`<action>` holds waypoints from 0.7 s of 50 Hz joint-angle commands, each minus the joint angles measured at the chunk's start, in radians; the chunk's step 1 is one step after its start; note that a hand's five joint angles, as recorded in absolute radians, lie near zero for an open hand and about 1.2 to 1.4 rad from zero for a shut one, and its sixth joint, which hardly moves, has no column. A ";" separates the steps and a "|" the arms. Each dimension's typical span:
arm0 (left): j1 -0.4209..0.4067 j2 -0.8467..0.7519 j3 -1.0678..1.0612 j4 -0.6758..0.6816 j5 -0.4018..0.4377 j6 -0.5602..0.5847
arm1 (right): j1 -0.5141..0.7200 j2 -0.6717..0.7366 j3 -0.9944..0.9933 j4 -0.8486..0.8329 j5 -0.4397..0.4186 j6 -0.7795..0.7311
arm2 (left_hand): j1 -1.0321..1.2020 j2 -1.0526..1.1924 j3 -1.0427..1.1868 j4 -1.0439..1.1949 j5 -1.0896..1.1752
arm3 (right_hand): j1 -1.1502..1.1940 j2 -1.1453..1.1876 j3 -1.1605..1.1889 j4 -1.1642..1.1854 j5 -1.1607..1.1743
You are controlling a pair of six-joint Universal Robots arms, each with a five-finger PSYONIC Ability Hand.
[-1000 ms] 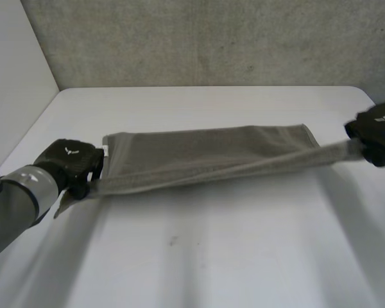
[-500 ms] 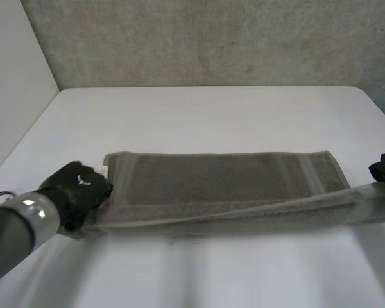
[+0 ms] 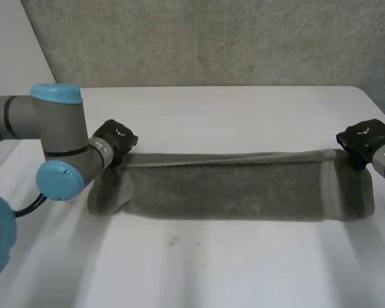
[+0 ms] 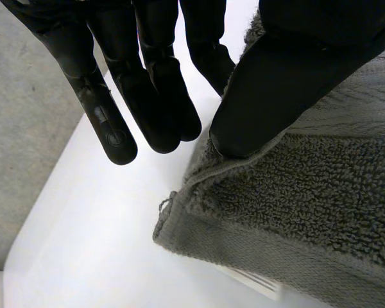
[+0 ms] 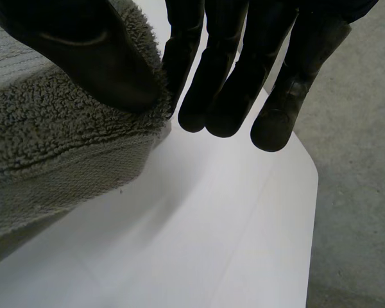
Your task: Fold the towel.
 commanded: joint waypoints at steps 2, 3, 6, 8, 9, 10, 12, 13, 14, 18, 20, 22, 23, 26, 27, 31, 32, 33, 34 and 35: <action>-0.001 -0.142 0.218 0.000 -0.003 0.000 | 0.045 0.110 -0.110 -0.023 0.080 -0.001 | 0.195 0.178 0.179 0.177 0.182 | 0.069 0.079 0.065 0.055 0.055; -0.001 -0.142 0.219 0.000 -0.003 0.000 | 0.045 0.110 -0.110 -0.023 0.080 -0.001 | 0.195 0.178 0.179 0.177 0.182 | 0.069 0.079 0.065 0.055 0.055; -0.002 -0.177 0.268 0.000 -0.001 0.000 | 0.047 0.136 -0.142 -0.028 0.082 0.001 | 0.195 0.178 0.179 0.177 0.182 | 0.069 0.079 0.065 0.055 0.055; -0.007 -0.188 0.280 0.000 0.000 0.000 | 0.048 0.148 -0.159 -0.028 0.083 -0.001 | 0.195 0.178 0.179 0.177 0.182 | 0.069 0.079 0.065 0.055 0.055; -0.008 -0.197 0.288 0.000 0.000 0.000 | 0.050 0.160 -0.179 -0.028 0.083 0.001 | 0.195 0.178 0.179 0.177 0.182 | 0.069 0.079 0.065 0.055 0.055; -0.008 -0.200 0.288 0.000 0.003 0.000 | 0.053 0.174 -0.202 -0.028 0.085 0.001 | 0.195 0.178 0.179 0.177 0.182 | 0.069 0.079 0.065 0.055 0.055; -0.010 -0.203 0.288 0.000 0.002 0.000 | 0.056 0.191 -0.228 -0.028 0.088 0.002 | 0.047 0.030 0.031 0.029 0.034 | 0.069 0.079 0.065 0.055 0.055; -0.014 -0.206 0.283 0.000 -0.009 0.002 | 0.061 0.206 -0.254 -0.026 0.089 0.004 | -0.667 -0.683 -0.682 -0.685 -0.679 | -0.651 -0.641 -0.655 -0.665 -0.665; -0.014 -0.206 0.283 0.000 -0.009 0.002 | 0.061 0.206 -0.254 -0.026 0.089 0.004 | -0.674 -0.690 -0.690 -0.692 -0.686 | -0.658 -0.648 -0.662 -0.672 -0.672; -0.025 -0.200 0.292 0.002 -0.009 0.011 | 0.068 0.216 -0.317 -0.026 0.086 0.021 | -1.027 -1.044 -1.043 -1.045 -1.040 | -1.153 -1.143 -1.157 -1.167 -1.167; -0.027 -0.194 0.295 0.002 -0.007 0.019 | 0.070 0.208 -0.338 -0.025 0.086 0.039 | -1.027 -1.044 -1.043 -1.045 -1.040 | -1.153 -1.143 -1.157 -1.167 -1.167; -0.027 -0.186 0.301 0.002 -0.009 0.023 | 0.070 0.193 -0.352 -0.025 0.083 0.067 | -1.027 -1.044 -1.043 -1.045 -1.040 | -1.153 -1.143 -1.157 -1.167 -1.167; -0.027 -0.174 0.307 0.002 -0.014 0.025 | 0.068 0.167 -0.358 -0.023 0.076 0.100 | -1.027 -1.044 -1.043 -1.045 -1.040 | -1.153 -1.143 -1.157 -1.167 -1.167; -0.027 -0.141 0.301 0.000 -0.035 0.016 | 0.062 0.101 -0.352 -0.028 0.068 0.166 | -1.027 -1.044 -1.043 -1.045 -1.040 | -1.153 -1.143 -1.157 -1.167 -1.167; -0.027 -0.140 0.301 0.000 -0.035 0.016 | 0.062 0.101 -0.352 -0.028 0.068 0.167 | -1.027 -1.044 -1.043 -1.045 -1.040 | -1.153 -1.143 -1.157 -1.167 -1.167; -0.025 -0.079 0.260 -0.013 -0.073 -0.030 | 0.055 0.023 -0.320 -0.010 0.045 0.202 | -1.027 -1.044 -1.043 -1.045 -1.040 | -1.153 -1.143 -1.157 -1.167 -1.167; -0.025 -0.044 0.225 -0.016 -0.075 -0.065 | 0.050 -0.007 -0.284 0.003 0.028 0.203 | -1.027 -1.044 -1.043 -1.045 -1.040 | -1.153 -1.143 -1.157 -1.167 -1.167; -0.025 -0.044 0.225 -0.016 -0.075 -0.066 | 0.050 -0.007 -0.283 0.003 0.028 0.203 | -1.027 -1.044 -1.043 -1.045 -1.040 | -1.153 -1.143 -1.157 -1.167 -1.167; -0.022 -0.001 0.178 -0.017 -0.067 -0.107 | 0.050 -0.043 -0.232 0.019 0.005 0.202 | -1.027 -1.044 -1.043 -1.045 -1.040 | -1.153 -1.143 -1.157 -1.167 -1.167; -0.019 0.048 0.122 -0.017 -0.064 -0.151 | 0.047 -0.080 -0.181 0.036 -0.016 0.196 | -1.027 -1.044 -1.043 -1.045 -1.040 | -1.153 -1.143 -1.157 -1.167 -1.167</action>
